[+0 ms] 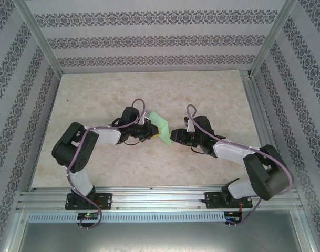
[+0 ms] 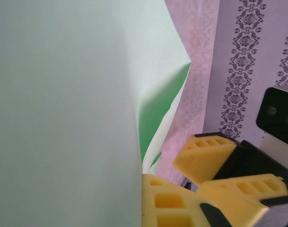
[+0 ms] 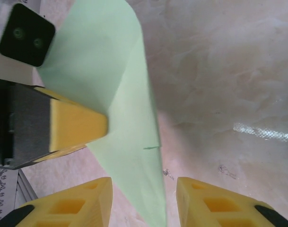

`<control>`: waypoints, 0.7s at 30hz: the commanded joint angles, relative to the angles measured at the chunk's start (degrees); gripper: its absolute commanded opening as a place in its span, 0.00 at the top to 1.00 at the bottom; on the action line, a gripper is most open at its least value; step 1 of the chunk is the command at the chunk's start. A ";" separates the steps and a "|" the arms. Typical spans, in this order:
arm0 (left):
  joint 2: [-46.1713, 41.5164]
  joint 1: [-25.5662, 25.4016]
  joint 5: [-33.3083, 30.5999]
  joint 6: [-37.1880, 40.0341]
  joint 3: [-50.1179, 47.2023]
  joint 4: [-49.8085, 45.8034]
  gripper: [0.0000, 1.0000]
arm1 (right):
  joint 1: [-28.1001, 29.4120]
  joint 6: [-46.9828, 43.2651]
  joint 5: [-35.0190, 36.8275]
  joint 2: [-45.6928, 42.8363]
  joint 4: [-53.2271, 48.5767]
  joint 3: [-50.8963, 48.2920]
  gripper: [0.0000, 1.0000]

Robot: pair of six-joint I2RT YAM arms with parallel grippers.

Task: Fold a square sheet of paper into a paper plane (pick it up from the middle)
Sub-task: Fold the wing for the fifth time at the center of the table.

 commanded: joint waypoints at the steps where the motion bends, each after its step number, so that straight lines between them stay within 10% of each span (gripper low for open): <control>1: 2.30 -0.65 2.48 0.45 -1.40 8.88 1.00 | -0.61 -0.54 -2.25 1.19 1.72 -0.17 0.60; 21: 4.42 -0.63 3.68 0.56 -5.00 14.35 1.00 | 0.41 -0.02 -8.11 14.79 9.43 4.99 0.66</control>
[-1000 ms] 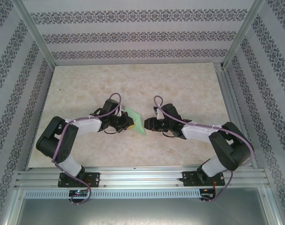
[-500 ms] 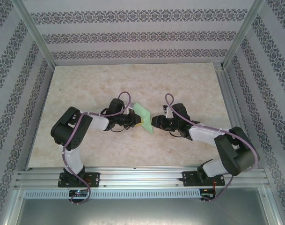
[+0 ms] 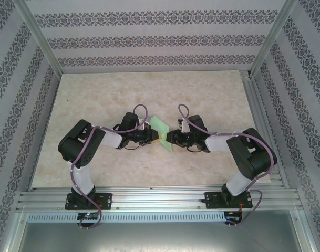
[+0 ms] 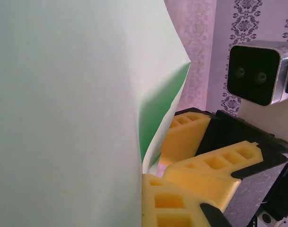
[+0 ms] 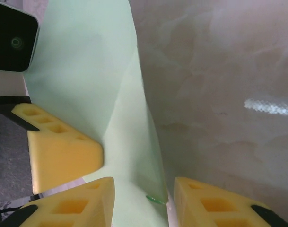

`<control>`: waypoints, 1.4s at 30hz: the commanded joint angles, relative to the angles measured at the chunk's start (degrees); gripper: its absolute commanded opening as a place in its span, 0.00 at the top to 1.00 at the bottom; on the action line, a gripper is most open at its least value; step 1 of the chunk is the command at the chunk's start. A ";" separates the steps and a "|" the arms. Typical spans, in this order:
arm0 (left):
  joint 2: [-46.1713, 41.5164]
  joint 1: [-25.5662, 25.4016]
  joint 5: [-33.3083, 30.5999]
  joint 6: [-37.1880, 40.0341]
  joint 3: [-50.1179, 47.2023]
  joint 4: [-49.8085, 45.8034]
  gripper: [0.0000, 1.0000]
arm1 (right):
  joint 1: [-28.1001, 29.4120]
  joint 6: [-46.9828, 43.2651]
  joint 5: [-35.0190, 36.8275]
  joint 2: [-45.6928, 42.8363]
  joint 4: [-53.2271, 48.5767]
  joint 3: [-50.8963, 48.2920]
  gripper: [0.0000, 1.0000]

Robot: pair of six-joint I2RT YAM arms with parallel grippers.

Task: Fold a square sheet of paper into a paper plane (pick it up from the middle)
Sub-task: Fold the wing for the fifth time at the center of the table.

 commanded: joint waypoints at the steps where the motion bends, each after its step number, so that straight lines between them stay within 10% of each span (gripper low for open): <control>1: 0.86 -0.30 1.02 0.72 -0.27 3.23 1.00 | 0.57 -0.32 -1.75 0.64 3.43 1.25 0.69; 25: 2.01 -0.31 0.58 -0.98 -0.13 4.59 1.00 | 3.32 -8.58 1.61 1.43 -4.09 2.08 0.73; 37: 2.12 -0.30 -0.14 -0.41 -0.06 2.79 1.00 | 7.87 -16.35 14.96 -2.23 -15.50 6.05 0.95; 42: 0.57 1.15 -3.11 0.60 0.03 -2.71 0.71 | 11.84 -20.34 26.55 -3.61 -25.47 10.11 0.97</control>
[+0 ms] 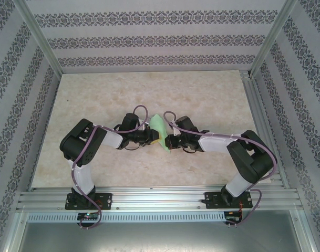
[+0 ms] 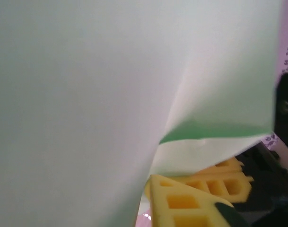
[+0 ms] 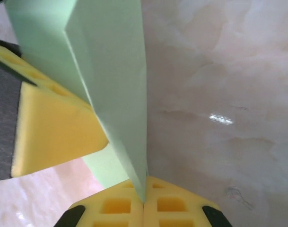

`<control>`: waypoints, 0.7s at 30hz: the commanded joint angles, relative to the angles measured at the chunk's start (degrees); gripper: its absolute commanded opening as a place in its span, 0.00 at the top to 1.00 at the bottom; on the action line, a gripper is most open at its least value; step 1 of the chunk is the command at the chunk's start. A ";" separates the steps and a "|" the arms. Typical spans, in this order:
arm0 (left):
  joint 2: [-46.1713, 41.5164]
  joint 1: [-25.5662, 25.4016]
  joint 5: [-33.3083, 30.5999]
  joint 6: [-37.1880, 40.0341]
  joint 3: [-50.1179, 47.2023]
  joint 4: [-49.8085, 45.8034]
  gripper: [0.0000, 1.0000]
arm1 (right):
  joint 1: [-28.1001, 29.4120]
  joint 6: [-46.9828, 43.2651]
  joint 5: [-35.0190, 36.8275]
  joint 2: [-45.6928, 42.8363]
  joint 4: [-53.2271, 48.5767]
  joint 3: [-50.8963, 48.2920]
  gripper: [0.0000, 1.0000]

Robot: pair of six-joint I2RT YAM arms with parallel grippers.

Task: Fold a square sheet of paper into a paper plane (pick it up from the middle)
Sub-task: Fold the wing for the fifth time at the center of the table.

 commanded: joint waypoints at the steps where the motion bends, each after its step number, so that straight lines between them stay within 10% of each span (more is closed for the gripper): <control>1: -1.30 1.31 -2.10 0.58 0.03 -3.31 0.62 | 3.26 -5.48 11.69 -1.06 -9.94 4.46 0.97; 14: -16.04 6.01 -10.99 -1.52 -4.79 -16.49 0.23 | 12.25 -9.36 29.35 8.13 -17.96 12.97 0.96; 21: -20.93 9.90 -14.29 -3.76 -4.70 -26.82 0.22 | 17.53 -11.60 40.45 12.51 -21.20 16.15 0.95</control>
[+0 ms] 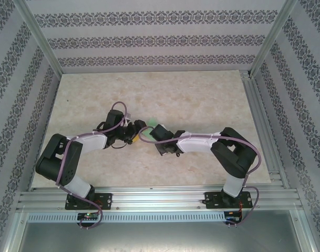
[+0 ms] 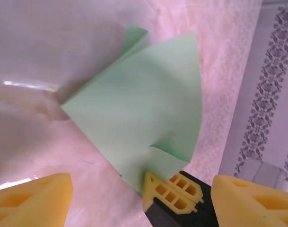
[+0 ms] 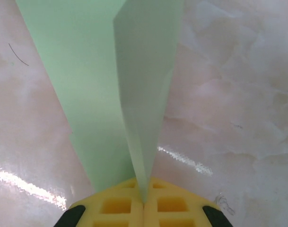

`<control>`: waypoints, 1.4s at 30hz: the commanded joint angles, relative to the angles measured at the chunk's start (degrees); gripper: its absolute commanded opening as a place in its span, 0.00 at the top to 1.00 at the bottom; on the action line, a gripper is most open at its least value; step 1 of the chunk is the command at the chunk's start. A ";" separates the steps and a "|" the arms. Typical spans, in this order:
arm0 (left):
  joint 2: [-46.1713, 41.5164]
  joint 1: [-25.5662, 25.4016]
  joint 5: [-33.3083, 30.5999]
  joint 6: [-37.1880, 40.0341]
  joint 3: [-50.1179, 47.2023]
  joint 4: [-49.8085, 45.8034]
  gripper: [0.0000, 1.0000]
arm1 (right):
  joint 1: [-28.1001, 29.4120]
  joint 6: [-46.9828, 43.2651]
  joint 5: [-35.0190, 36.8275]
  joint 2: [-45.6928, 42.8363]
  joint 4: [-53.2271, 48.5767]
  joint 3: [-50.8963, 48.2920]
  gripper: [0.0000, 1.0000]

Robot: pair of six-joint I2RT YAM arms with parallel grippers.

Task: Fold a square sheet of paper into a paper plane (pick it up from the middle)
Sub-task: Fold the wing for the fifth time at the center of the table.

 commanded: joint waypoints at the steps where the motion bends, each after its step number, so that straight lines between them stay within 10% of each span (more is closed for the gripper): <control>1: -2.56 2.03 -2.49 -1.82 -0.06 -6.85 0.23 | 2.35 -2.14 7.96 2.99 -3.10 1.93 0.94; 10: -1.76 4.87 0.47 -0.60 8.50 -11.28 0.27 | 7.02 -3.73 15.65 8.44 -5.57 4.52 0.91; 19: 7.03 3.85 8.92 -1.94 16.03 -8.49 0.54 | 7.57 -4.71 14.40 7.50 0.06 2.26 0.87; 42: 18.74 -3.73 15.12 0.73 29.91 -14.65 0.65 | 8.77 -4.69 15.85 8.20 -0.57 2.88 0.87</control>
